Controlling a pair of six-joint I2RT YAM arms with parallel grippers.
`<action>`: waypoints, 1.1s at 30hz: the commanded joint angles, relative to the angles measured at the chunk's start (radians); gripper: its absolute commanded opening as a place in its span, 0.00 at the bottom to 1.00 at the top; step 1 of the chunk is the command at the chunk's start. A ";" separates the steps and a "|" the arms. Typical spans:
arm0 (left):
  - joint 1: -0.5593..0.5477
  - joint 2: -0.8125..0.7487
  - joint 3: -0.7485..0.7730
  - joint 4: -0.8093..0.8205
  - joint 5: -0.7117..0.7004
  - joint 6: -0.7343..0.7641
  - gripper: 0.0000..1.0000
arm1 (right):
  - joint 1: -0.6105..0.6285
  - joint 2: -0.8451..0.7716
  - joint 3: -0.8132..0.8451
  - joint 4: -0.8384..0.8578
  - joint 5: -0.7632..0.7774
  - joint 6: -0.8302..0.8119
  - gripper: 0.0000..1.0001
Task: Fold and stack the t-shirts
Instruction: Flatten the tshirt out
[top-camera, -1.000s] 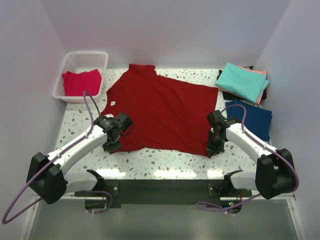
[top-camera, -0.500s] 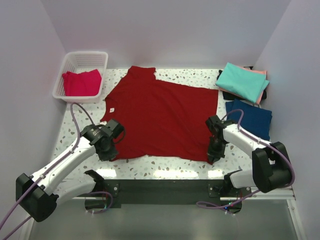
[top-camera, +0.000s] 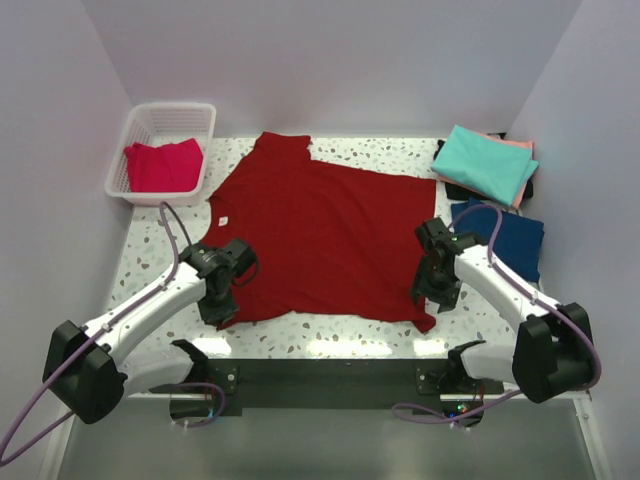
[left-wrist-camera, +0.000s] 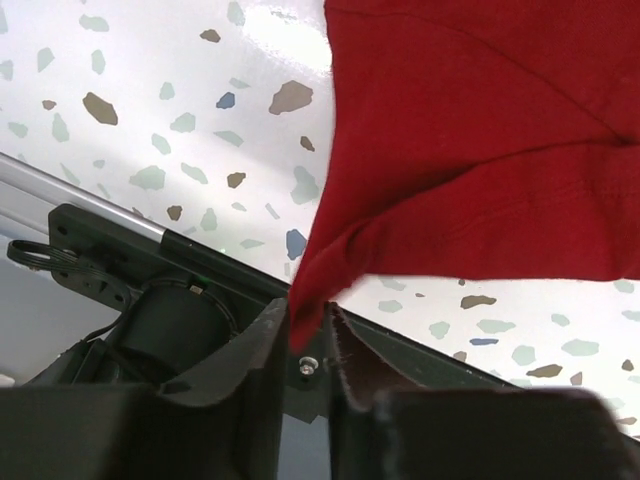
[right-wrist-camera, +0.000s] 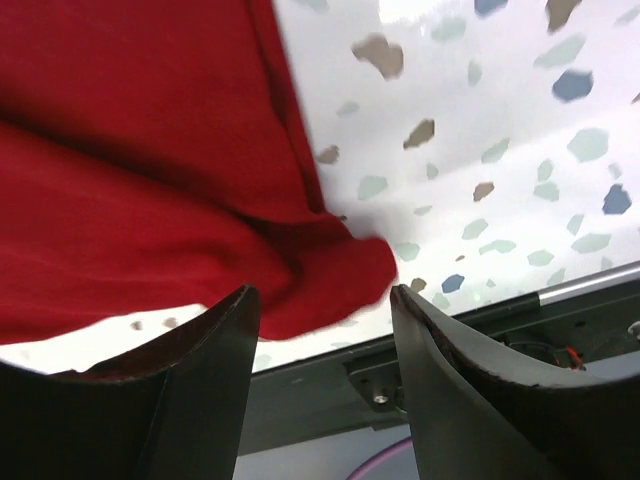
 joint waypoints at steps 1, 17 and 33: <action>-0.005 -0.007 0.016 -0.020 -0.042 -0.026 0.30 | 0.008 -0.027 0.110 -0.021 0.087 0.017 0.59; -0.005 0.194 0.176 0.217 -0.173 0.085 0.55 | 0.054 0.151 0.197 0.224 -0.019 -0.105 0.56; 0.035 0.466 0.197 0.326 -0.162 0.135 0.57 | 0.068 0.366 0.173 0.237 0.007 -0.095 0.55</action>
